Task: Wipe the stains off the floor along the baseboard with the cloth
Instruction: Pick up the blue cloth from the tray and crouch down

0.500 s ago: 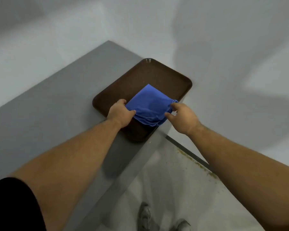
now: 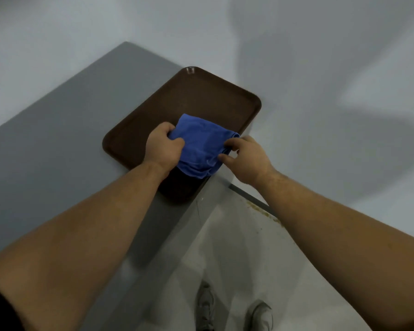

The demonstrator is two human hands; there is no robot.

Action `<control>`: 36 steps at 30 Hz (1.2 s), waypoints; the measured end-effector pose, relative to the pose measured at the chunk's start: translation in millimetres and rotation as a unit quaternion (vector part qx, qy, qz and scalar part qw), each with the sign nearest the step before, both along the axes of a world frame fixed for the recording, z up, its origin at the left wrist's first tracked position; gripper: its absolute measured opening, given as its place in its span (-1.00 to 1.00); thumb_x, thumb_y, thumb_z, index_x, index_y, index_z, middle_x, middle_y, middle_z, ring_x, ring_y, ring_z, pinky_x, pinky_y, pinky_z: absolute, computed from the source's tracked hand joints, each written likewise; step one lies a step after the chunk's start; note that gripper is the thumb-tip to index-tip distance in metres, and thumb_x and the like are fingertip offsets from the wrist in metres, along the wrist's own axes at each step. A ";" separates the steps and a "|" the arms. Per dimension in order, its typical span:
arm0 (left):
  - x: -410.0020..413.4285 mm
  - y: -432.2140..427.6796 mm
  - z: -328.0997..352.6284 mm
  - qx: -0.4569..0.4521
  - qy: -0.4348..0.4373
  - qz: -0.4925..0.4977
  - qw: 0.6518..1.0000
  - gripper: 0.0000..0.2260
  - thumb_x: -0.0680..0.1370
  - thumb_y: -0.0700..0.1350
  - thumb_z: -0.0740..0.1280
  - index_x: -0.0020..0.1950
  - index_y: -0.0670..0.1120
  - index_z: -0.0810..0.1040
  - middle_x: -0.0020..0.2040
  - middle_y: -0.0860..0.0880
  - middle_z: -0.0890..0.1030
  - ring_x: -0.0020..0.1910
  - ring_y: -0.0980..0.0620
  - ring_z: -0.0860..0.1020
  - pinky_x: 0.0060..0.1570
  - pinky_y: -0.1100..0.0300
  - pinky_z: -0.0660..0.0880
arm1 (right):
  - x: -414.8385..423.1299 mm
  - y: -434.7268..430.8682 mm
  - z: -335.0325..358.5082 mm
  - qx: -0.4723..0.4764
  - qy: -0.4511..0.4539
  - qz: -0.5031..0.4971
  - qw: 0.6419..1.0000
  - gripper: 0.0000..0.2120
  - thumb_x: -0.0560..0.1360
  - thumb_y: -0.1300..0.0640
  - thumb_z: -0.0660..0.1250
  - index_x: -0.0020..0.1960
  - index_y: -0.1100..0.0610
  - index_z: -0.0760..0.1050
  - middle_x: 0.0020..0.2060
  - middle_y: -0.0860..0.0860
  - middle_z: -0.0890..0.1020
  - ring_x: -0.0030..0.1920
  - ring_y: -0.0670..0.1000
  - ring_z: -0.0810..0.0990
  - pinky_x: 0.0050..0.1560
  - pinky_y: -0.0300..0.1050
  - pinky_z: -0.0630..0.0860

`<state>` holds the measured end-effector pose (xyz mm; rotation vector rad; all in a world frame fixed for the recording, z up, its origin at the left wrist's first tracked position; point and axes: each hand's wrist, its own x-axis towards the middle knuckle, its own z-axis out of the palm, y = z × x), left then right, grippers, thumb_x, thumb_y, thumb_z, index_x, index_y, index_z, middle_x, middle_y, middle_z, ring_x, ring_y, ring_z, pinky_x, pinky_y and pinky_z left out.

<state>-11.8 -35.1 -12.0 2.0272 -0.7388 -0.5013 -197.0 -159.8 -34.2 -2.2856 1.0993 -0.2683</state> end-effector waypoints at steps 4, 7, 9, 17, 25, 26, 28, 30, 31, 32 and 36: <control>-36.8 -6.8 29.3 -0.127 0.074 -0.051 0.988 -0.74 0.48 -0.35 0.26 -0.14 0.04 0.47 -0.22 0.10 0.49 -0.37 0.30 0.45 -0.34 0.40 0.43 | -19.3 -5.9 16.9 0.086 -0.097 -0.061 0.990 -0.71 0.52 -0.11 0.40 0.18 -0.02 0.60 0.10 0.00 0.64 0.02 -0.03 0.60 0.05 -0.09 0.53; -70.7 -13.7 45.4 -0.161 0.125 -0.137 0.969 -0.83 0.56 -0.26 0.32 0.07 -0.03 0.60 0.00 0.02 0.65 -0.10 0.18 0.62 -0.06 0.27 0.58 | -44.9 -6.7 33.2 0.239 -0.226 -0.122 0.936 -0.68 0.55 -0.02 0.38 0.29 -0.01 0.53 0.15 -0.02 0.64 0.12 -0.06 0.60 0.19 -0.02 0.55; -98.5 -15.8 51.0 -0.150 0.141 -0.199 0.958 -0.83 0.62 -0.15 0.35 0.19 -0.05 0.64 0.13 0.00 0.68 0.07 0.09 0.68 0.05 0.22 0.62 | -68.7 -3.6 38.3 0.375 -0.287 -0.112 0.874 -0.66 0.57 0.00 0.34 0.34 -0.01 0.51 0.22 -0.04 0.63 0.24 -0.04 0.57 0.27 0.07 0.53; -213.2 -19.5 -34.7 -0.024 0.164 -0.192 0.967 -0.88 0.62 -0.13 0.38 0.11 -0.07 0.68 0.00 0.00 0.73 -0.04 0.11 0.69 -0.04 0.25 0.62 | -197.1 20.9 -45.4 0.500 -0.289 -0.114 0.808 -0.71 0.59 0.06 0.27 0.25 0.11 0.59 0.11 0.15 0.70 0.07 0.19 0.67 0.06 0.10 0.61; -290.9 20.1 -194.3 0.117 0.246 -0.106 0.956 -0.87 0.63 -0.08 0.37 0.02 -0.15 0.61 -0.10 -0.14 0.69 -0.15 -0.07 0.65 -0.24 -0.01 0.65 | -298.4 56.1 -180.7 0.431 -0.188 -0.137 0.872 -0.42 0.43 0.24 0.38 0.39 -0.12 0.40 0.11 0.11 0.68 0.08 0.15 0.69 0.11 0.20 0.62; -291.4 23.0 -212.9 0.138 0.252 -0.115 0.951 -0.85 0.63 -0.07 0.36 0.03 -0.15 0.61 -0.09 -0.11 0.69 -0.14 -0.07 0.65 -0.26 0.04 0.63 | -300.3 60.7 -195.9 0.400 -0.174 -0.147 0.888 -0.46 0.45 0.22 0.38 0.35 -0.15 0.42 0.08 0.08 0.69 0.05 0.11 0.70 0.09 0.20 0.64; -287.8 30.3 -257.9 0.191 0.259 -0.139 0.937 -0.83 0.63 -0.05 0.35 0.05 -0.16 0.59 -0.06 -0.09 0.68 -0.09 -0.08 0.64 -0.22 0.10 0.58 | -298.8 67.6 -238.0 0.350 -0.155 -0.163 0.909 -0.56 0.47 0.24 0.37 0.24 -0.18 0.45 0.02 0.02 0.70 -0.03 0.05 0.71 0.01 0.17 0.67; -281.6 38.2 -311.0 0.234 0.284 -0.164 0.915 -0.87 0.59 -0.12 0.38 0.09 -0.14 0.58 0.02 -0.14 0.68 -0.02 -0.14 0.66 -0.14 0.01 0.63 | -290.5 69.5 -287.8 0.313 -0.142 -0.172 0.923 -0.63 0.48 0.28 0.33 0.14 -0.13 0.43 -0.06 0.02 0.70 -0.11 0.08 0.71 -0.07 0.19 0.66; -278.1 41.1 -339.0 0.252 0.292 -0.173 0.906 -0.86 0.55 -0.19 0.40 0.11 -0.13 0.57 0.05 -0.16 0.67 0.01 -0.16 0.67 -0.10 -0.01 0.67 | -286.3 69.1 -318.0 0.297 -0.133 -0.179 0.928 -0.66 0.49 0.29 0.32 0.12 -0.09 0.40 -0.09 0.04 0.69 -0.13 0.12 0.70 -0.09 0.22 0.65; -273.9 43.6 -368.0 0.266 0.296 -0.174 0.901 -0.81 0.52 -0.26 0.40 0.12 -0.13 0.56 0.06 -0.18 0.66 0.03 -0.17 0.68 -0.06 -0.03 0.70 | -282.7 69.9 -350.8 0.284 -0.123 -0.186 0.932 -0.69 0.50 0.29 0.31 0.11 -0.04 0.37 -0.11 0.08 0.68 -0.14 0.15 0.68 -0.10 0.23 0.63; -258.6 37.4 -485.4 0.267 0.246 -0.139 0.921 -0.85 0.49 -0.36 0.36 0.03 -0.21 0.58 0.01 -0.24 0.67 -0.03 -0.22 0.68 0.03 -0.17 0.69 | -270.3 61.6 -479.5 0.239 -0.079 -0.183 0.950 -0.81 0.48 0.28 0.33 -0.01 0.10 0.36 -0.20 0.13 0.57 -0.21 0.16 0.56 -0.20 0.05 0.53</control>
